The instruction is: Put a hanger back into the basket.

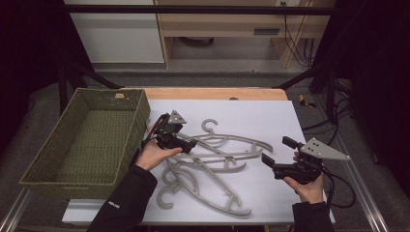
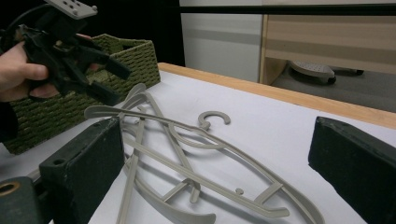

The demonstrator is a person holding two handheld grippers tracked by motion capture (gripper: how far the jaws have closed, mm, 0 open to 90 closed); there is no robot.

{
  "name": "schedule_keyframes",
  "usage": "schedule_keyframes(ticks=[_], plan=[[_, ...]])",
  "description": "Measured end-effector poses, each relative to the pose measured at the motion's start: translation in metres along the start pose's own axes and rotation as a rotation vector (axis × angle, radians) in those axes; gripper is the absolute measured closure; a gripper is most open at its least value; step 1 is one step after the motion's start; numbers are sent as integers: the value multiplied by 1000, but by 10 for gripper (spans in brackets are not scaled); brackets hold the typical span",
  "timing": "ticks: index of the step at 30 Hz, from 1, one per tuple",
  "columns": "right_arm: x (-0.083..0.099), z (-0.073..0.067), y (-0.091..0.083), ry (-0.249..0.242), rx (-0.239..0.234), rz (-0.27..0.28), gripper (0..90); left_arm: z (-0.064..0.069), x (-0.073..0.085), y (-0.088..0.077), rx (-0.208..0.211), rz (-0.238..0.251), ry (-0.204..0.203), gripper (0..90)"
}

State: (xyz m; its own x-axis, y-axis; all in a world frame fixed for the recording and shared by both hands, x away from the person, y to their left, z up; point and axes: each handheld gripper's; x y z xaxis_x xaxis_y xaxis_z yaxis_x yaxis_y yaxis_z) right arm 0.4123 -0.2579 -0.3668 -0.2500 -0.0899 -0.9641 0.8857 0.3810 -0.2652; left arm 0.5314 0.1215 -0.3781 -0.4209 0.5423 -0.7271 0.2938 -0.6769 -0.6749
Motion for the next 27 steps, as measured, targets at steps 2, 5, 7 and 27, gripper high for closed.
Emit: schedule_keyframes(ticks=[2,5,7,27], plan=[[0,0,1,1,-3,0,37,-5,1,7,5,-9,-6,139],[1,0,1,-3,-2,-4,35,-12,3,16,13,-26,-18,155],[1,0,1,1,-3,-4,36,-18,5,21,16,-42,-28,165],[2,-1,4,-2,-11,-11,39,-51,26,61,-23,-186,-95,439]])
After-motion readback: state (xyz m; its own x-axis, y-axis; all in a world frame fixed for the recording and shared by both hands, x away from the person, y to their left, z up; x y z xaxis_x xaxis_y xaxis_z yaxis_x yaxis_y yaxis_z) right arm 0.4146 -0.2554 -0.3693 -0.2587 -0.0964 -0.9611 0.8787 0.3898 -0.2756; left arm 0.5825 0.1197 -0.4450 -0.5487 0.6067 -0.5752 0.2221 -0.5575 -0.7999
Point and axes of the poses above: each handheld gripper's, and its own axes: y roughly forward along the jaws, x roughly out of its underside, z roughly to its right, and after that the axes turned 15 degrees about x, right-handed
